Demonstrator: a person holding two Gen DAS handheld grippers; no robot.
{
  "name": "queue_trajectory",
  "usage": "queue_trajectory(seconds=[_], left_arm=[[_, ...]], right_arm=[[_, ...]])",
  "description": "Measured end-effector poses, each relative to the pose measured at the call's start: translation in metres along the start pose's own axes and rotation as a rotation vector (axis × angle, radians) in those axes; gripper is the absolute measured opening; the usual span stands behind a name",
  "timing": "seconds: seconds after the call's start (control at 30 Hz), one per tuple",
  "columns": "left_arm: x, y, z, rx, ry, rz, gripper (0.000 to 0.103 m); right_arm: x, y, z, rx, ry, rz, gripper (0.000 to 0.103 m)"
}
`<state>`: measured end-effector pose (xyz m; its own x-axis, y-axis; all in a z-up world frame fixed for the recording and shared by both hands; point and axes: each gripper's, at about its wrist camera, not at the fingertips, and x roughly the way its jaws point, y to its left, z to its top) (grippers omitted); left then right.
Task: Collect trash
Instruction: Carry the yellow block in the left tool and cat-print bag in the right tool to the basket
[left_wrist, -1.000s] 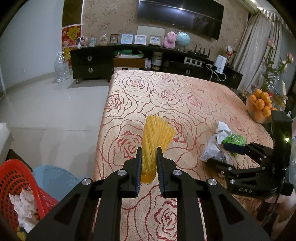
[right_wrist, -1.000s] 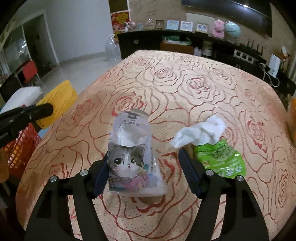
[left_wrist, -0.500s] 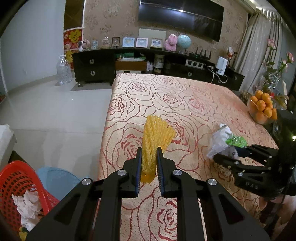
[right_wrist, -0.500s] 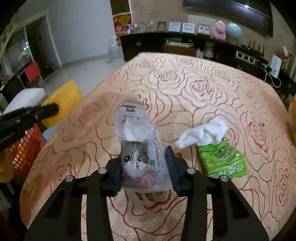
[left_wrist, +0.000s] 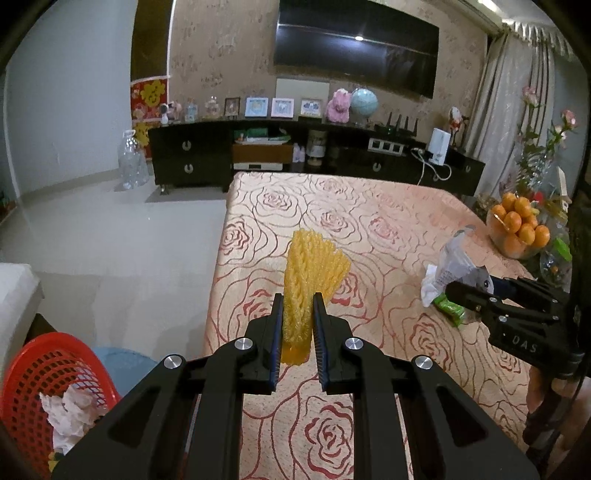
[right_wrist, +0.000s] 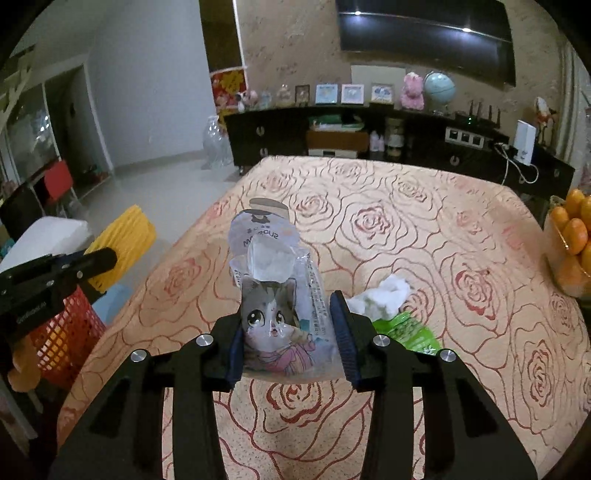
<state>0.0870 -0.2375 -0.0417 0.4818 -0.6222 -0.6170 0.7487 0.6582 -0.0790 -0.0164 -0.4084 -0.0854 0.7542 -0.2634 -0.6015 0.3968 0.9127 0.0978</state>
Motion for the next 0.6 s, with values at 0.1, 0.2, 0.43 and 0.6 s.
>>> queue_trajectory(seconds=[0.1, 0.2, 0.43, 0.6], left_arm=[[-0.009, 0.0, 0.0, 0.003, -0.023, 0.019, 0.014], [-0.019, 0.002, -0.001, 0.005, -0.044, 0.059, 0.014], [-0.044, 0.007, -0.009, 0.033, -0.088, 0.169, 0.014], [-0.061, 0.018, -0.016, 0.017, -0.097, 0.196, 0.014]], right_arm=[[-0.004, 0.0, 0.001, 0.003, -0.012, 0.001, 0.04], [-0.007, -0.001, 0.002, 0.008, -0.02, 0.002, 0.04], [-0.011, 0.003, 0.0, 0.005, -0.029, 0.015, 0.04], [-0.019, 0.012, -0.003, 0.003, -0.044, 0.029, 0.04]])
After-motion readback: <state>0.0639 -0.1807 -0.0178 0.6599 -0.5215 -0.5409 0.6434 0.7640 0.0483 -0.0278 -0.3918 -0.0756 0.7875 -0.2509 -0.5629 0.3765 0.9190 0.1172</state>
